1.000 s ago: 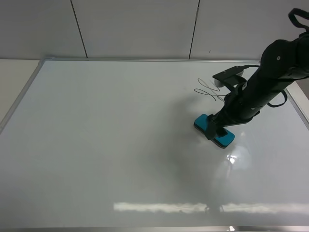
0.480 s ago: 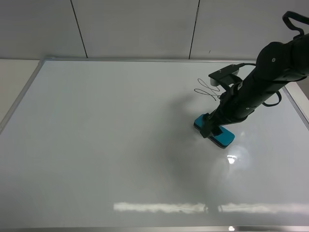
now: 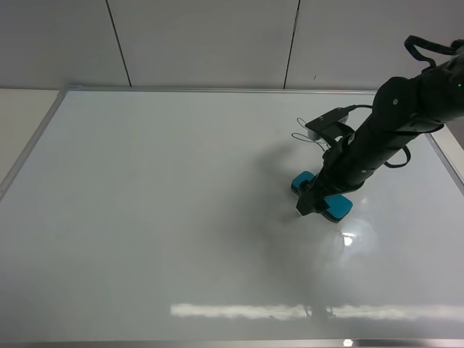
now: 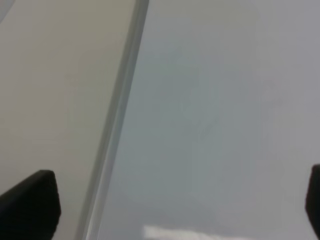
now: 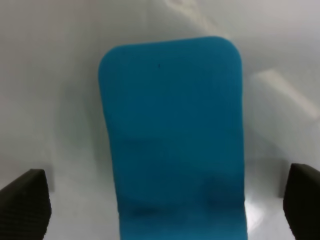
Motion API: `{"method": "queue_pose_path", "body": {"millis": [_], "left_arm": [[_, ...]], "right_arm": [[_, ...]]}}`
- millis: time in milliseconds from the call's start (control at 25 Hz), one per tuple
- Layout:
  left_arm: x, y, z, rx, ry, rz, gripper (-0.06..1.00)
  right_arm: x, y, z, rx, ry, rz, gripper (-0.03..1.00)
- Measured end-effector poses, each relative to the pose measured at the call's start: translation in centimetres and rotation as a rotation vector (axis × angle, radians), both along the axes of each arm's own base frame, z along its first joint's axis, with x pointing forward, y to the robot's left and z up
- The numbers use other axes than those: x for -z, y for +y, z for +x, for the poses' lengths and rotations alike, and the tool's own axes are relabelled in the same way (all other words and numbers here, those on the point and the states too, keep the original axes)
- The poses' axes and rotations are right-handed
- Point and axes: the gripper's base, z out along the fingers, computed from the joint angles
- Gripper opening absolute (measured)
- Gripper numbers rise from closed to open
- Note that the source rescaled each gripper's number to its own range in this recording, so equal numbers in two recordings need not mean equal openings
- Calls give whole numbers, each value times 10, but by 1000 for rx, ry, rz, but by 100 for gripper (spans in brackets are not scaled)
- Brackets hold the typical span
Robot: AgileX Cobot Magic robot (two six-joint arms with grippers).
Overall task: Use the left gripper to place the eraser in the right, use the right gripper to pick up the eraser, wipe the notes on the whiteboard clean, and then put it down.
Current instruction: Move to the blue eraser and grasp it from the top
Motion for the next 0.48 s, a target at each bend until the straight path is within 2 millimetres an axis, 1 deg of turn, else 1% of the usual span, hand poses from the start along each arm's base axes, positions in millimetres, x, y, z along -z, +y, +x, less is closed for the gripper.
{"method": "queue_pose_path", "body": {"millis": [240,280,320,360,400,440,480], "left_arm": [[0,0,0,0,0,0,100],[0,0,0,0,0,0,100],[0,0,0,0,0,0,100],[0,0,0,0,0,0,100],[0,0,0,0,0,0,100],[0,0,0,0,0,0,100],[0,0,0,0,0,0,100]], "right_arm": [[0,1,1,-4,-12,10,85],[0,1,1,-4,-13,10,83],[0,1,1,-6,-14,10,79],[0,1,1,-6,-14,10,79],[0,1,1,-7,-15,10,69],[0,1,1,-9,-16,9,52],[0,1,2,-8,-18,10,1]]}}
